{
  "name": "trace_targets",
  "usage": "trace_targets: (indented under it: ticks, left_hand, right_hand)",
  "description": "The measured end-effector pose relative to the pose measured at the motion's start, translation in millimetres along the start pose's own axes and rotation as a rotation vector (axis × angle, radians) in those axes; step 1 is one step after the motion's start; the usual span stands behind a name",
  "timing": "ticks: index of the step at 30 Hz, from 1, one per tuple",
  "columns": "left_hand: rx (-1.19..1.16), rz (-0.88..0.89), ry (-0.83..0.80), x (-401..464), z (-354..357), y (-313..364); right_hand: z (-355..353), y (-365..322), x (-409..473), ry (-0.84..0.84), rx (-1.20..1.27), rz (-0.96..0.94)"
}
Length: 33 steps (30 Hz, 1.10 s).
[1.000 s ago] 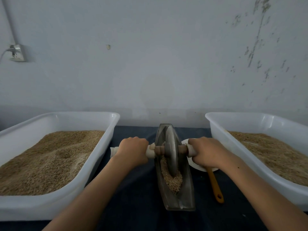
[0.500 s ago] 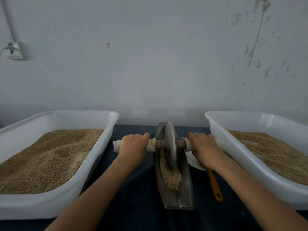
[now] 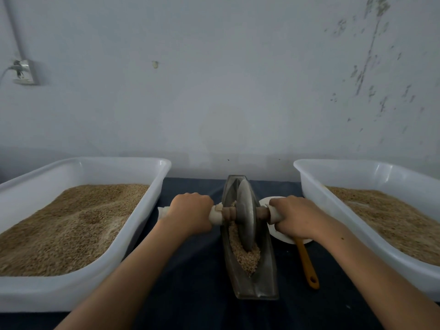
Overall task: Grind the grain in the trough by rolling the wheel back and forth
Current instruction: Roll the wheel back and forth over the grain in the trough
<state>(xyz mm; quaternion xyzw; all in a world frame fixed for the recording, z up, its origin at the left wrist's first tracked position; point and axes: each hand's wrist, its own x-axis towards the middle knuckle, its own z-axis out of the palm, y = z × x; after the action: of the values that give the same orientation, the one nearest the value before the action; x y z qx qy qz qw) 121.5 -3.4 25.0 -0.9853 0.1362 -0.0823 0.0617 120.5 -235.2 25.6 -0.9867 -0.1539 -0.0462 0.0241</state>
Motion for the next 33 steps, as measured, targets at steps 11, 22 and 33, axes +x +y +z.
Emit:
trace_targets:
  ticks: [11,22,33]
  left_hand:
    - [-0.004,-0.062,0.244,3.5,15.2,6.3]
    - [-0.051,-0.009,-0.006,-1.0,2.7,-0.4]
    - [-0.073,-0.01,0.116,4.0,10.5,0.3]
  right_hand:
    - [21.3,4.0,5.7,0.259,-0.147,-0.021]
    - [0.1,-1.6,-1.5,0.046,-0.043,-0.019]
    - [14.1,5.4,4.6,0.211,-0.112,-0.073]
